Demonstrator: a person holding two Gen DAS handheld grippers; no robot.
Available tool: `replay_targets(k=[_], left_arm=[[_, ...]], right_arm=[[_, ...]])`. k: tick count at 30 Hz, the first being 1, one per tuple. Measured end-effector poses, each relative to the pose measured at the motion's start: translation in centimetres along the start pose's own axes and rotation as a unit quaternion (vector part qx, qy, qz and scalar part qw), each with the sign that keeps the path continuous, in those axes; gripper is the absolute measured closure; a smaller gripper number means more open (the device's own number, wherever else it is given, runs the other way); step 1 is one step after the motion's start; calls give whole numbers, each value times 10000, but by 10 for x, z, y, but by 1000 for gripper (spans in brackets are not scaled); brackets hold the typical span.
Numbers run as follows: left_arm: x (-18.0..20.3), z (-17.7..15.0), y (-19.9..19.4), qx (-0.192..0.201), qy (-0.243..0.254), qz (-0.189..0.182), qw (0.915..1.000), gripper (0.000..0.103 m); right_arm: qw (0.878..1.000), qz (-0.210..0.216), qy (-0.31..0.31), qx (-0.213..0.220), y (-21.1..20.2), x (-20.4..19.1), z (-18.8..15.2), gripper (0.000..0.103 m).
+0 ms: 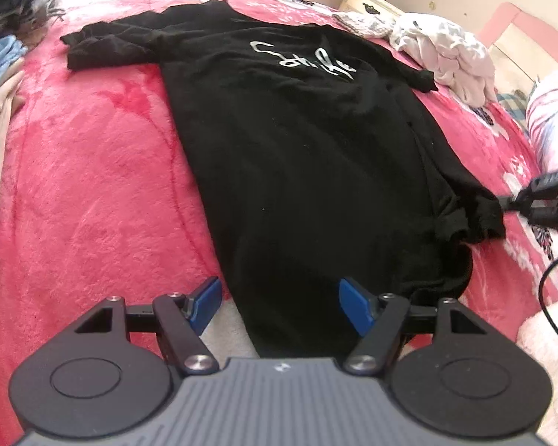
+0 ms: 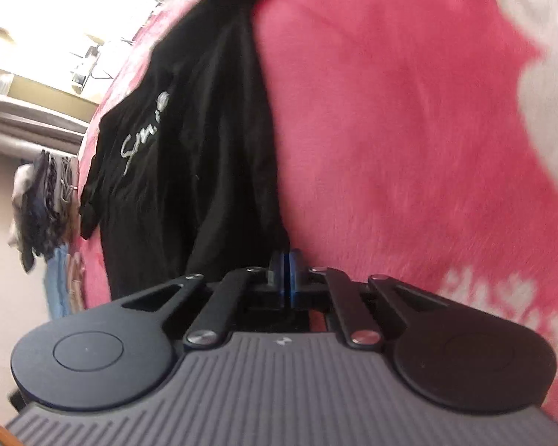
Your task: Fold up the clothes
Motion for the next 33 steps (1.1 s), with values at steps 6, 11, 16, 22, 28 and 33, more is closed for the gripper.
replay_targets(k=[6, 11, 16, 22, 28, 33], left_arm=[[3, 2, 3, -121, 74, -68, 9999, 33], [6, 0, 6, -234, 140, -59, 9996, 33], [7, 1, 8, -333, 269, -37, 9991, 33], [7, 0, 10, -398, 365, -53, 9985, 32], [4, 0, 9, -437, 332, -144, 9984, 32], [3, 0, 10, -447, 292, -182, 9984, 32]], right_arm=[[9941, -446, -630, 760, -48, 6, 63, 102], [9857, -1186, -926, 761, -50, 39, 89, 102], [9831, -1697, -606, 338, -25, 82, 74, 102], [9758, -2134, -288, 394, -37, 120, 68, 99], [9857, -1271, -320, 1059, -42, 79, 119, 97], [9961, -84, -158, 858, 35, 14, 180, 69]])
Point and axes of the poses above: each gripper's, at about its wrist camera, not at the fingertips, and y roughly the way its jaws point, x to its right, z to its top, the point moved 7 cm from there along y, roughly the way its jaws point, and after that the axes turned 9 degrees about x, right-handed, at the moved point
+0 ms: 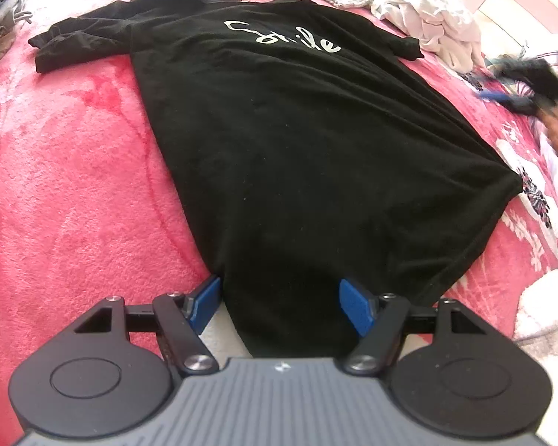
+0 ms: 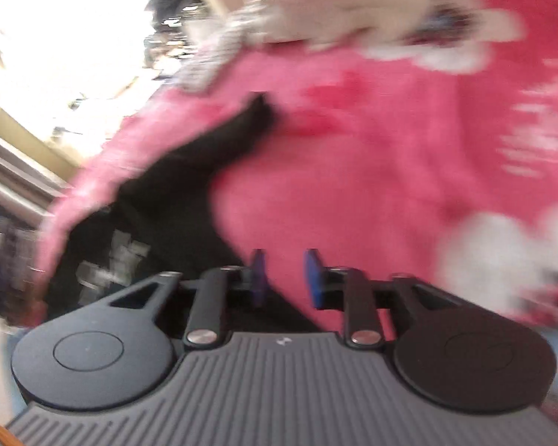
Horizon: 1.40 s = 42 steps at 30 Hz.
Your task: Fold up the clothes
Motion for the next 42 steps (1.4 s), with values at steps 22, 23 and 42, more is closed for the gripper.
replay_targets(k=[22, 23, 42], left_arm=[[-11, -1, 8, -98, 162, -693, 9974, 29], [-11, -1, 8, -101, 169, -695, 9974, 29], [-10, -3, 6, 89, -97, -609, 9981, 28]], right_arm=[[9968, -129, -285, 740, 193, -47, 104, 98], [9961, -240, -366, 763, 197, -47, 106, 98], [9993, -84, 250, 260, 30, 20, 107, 49]])
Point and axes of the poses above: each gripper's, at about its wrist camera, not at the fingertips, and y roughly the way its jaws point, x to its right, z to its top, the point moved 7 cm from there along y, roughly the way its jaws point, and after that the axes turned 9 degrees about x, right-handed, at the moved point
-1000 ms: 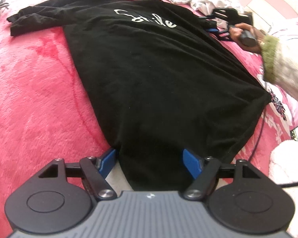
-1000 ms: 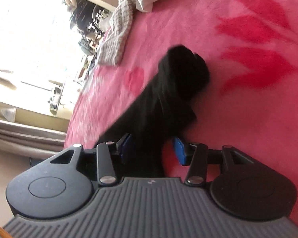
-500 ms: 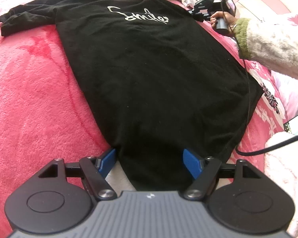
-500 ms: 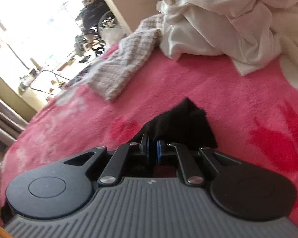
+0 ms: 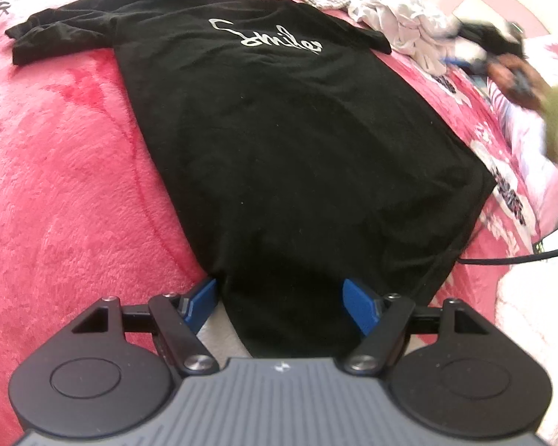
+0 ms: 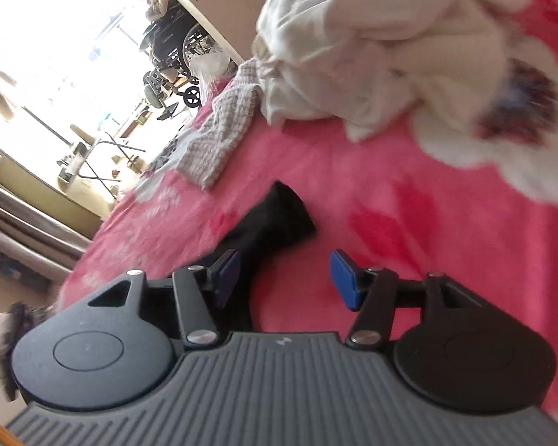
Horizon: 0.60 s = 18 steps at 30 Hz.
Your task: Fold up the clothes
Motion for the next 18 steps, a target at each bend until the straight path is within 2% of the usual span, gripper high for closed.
replay_targets(k=[2, 6, 9, 13, 14, 16, 18], left_arm=[[-2, 0, -1, 51, -128, -2, 9999, 28], [-2, 3, 1, 97, -270, 44, 9996, 28], [-1, 3, 0, 119, -253, 115, 9995, 28], [3, 2, -1, 138, -186, 234, 9995, 28], [4, 1, -1, 140, -166, 252, 9994, 28], [4, 1, -2, 141, -136, 265, 9995, 28], [4, 0, -2, 142, -120, 252, 9995, 28]], right_arm=[[9995, -15, -46, -313, -29, 10, -27, 49], [9937, -102, -761, -811, -52, 13, -91, 50], [9916, 51, -1035, -775, -47, 7, -114, 56], [9851, -11, -1458, -915, -20, 3, -129, 59], [9830, -84, -1520, -1026, -13, 6, -134, 68], [9787, -169, -1722, -1109, -6, 7, -139, 97], [9791, -94, -1796, -955, -11, 4, -136, 101]])
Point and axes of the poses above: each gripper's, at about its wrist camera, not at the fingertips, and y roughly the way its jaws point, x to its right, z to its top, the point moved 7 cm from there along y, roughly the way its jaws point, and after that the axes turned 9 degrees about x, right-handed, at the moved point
